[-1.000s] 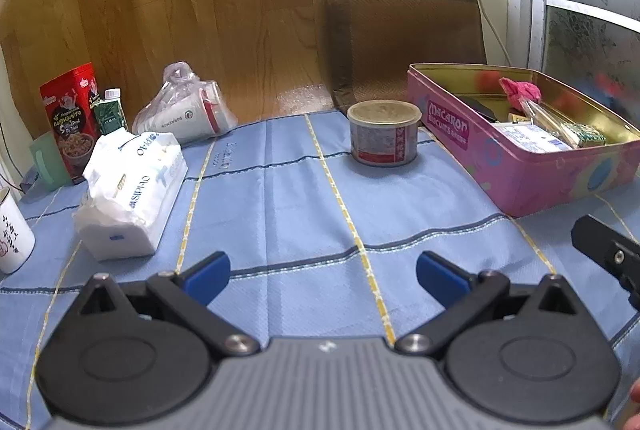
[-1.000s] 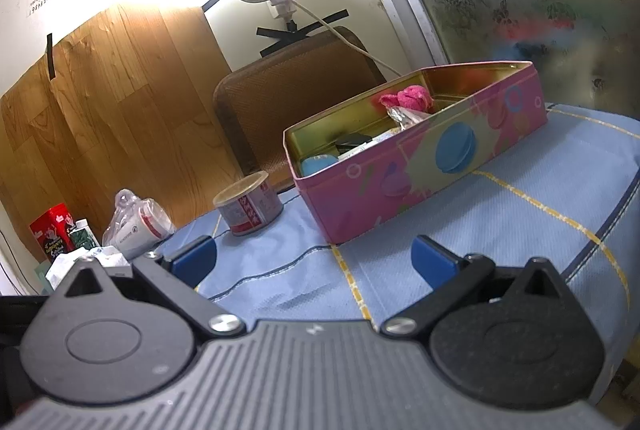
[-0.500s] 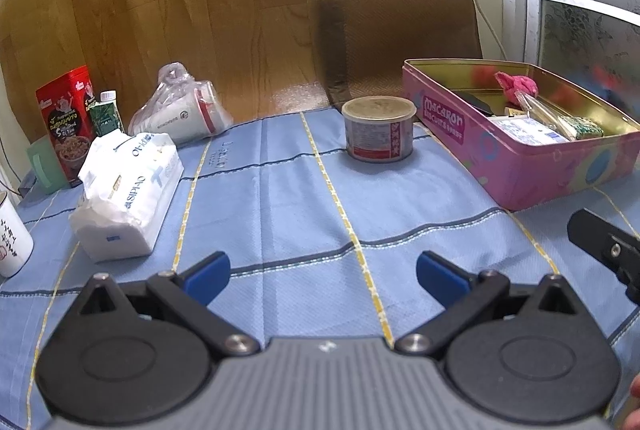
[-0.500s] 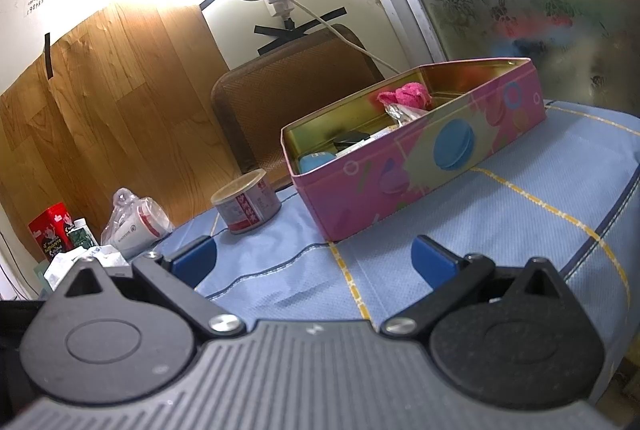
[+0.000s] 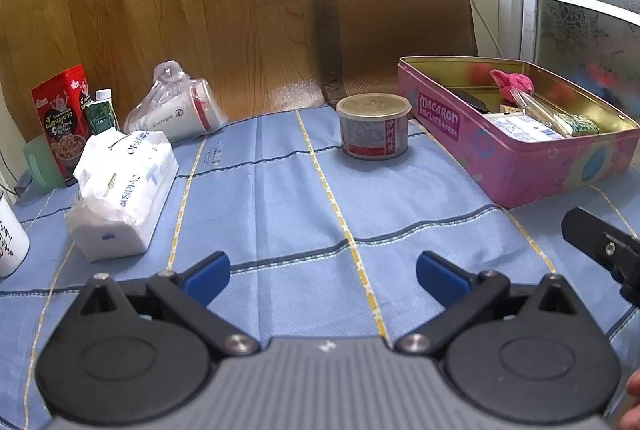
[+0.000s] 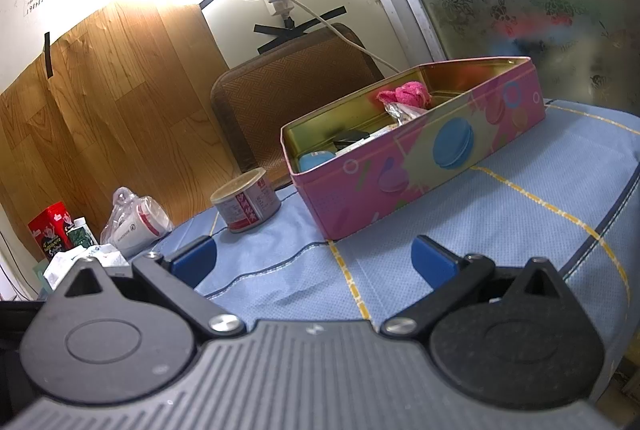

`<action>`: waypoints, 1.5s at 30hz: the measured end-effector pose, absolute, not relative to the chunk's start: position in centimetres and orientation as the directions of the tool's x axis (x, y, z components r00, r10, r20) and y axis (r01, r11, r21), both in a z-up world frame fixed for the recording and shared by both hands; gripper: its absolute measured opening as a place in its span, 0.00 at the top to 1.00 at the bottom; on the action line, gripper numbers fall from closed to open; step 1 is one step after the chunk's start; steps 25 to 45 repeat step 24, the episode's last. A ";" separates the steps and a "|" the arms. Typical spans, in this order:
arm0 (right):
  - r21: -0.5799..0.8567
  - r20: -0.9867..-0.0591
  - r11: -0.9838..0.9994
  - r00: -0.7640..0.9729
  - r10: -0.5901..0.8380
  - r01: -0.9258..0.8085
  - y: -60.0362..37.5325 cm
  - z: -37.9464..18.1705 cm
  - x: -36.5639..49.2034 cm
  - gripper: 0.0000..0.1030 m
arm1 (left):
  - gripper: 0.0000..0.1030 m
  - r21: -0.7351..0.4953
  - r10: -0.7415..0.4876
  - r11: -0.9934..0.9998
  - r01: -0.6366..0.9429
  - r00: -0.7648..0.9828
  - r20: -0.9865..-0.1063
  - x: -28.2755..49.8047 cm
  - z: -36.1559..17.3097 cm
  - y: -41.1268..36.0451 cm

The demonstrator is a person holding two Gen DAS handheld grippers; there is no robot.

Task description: Organize soft objects

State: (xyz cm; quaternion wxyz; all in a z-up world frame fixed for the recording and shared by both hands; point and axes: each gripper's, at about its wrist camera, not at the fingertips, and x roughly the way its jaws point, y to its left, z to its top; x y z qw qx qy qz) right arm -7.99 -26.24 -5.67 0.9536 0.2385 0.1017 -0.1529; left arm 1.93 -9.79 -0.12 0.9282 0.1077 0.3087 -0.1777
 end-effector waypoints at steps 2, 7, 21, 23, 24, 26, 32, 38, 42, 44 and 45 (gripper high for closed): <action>0.424 -0.267 0.839 0.932 -0.244 0.341 -26.2 -5.7 -8.0 0.00 | 0.00 0.089 -0.266 0.913 0.399 0.745 -0.612 1.9 -0.1 -9.8; 0.424 -0.267 0.839 0.932 -0.244 0.341 -26.2 -5.7 -8.0 0.00 | 0.00 0.089 -0.266 0.912 0.400 0.744 -0.612 1.8 -0.1 -9.9; 0.420 -0.270 0.841 0.932 -0.243 0.341 -26.1 -6.0 -7.9 0.00 | 0.00 0.033 -0.339 0.892 0.450 0.716 -0.610 1.8 0.0 -9.3; 0.417 -0.272 0.843 0.931 -0.241 0.340 -26.1 -6.1 -7.8 0.00 | 0.00 0.029 -0.350 0.890 0.456 0.721 -0.598 1.8 0.2 -9.2; 0.416 -0.274 0.843 0.931 -0.240 0.340 -26.1 -6.1 -7.8 0.00 | 0.00 0.040 -0.347 0.891 0.452 0.735 -0.582 1.6 0.3 -9.2; 0.416 -0.274 0.843 0.931 -0.240 0.340 -26.1 -6.1 -7.8 0.00 | 0.00 0.040 -0.347 0.891 0.452 0.735 -0.582 1.6 0.3 -9.2; 0.416 -0.274 0.843 0.931 -0.240 0.340 -26.1 -6.1 -7.8 0.00 | 0.00 0.040 -0.347 0.891 0.452 0.735 -0.582 1.6 0.3 -9.2; 0.416 -0.274 0.843 0.931 -0.240 0.340 -26.1 -6.1 -7.8 0.00 | 0.00 0.040 -0.347 0.891 0.452 0.735 -0.582 1.6 0.3 -9.2; 0.416 -0.274 0.843 0.931 -0.240 0.340 -26.1 -6.1 -7.8 0.00 | 0.00 0.040 -0.347 0.891 0.452 0.735 -0.582 1.6 0.3 -9.2; 0.416 -0.274 0.843 0.931 -0.240 0.340 -26.1 -6.1 -7.8 0.00 | 0.00 0.040 -0.347 0.891 0.452 0.735 -0.582 1.6 0.3 -9.2; 0.416 -0.274 0.843 0.931 -0.240 0.340 -26.1 -6.1 -7.8 0.00 | 0.00 0.040 -0.347 0.891 0.452 0.735 -0.582 1.6 0.3 -9.2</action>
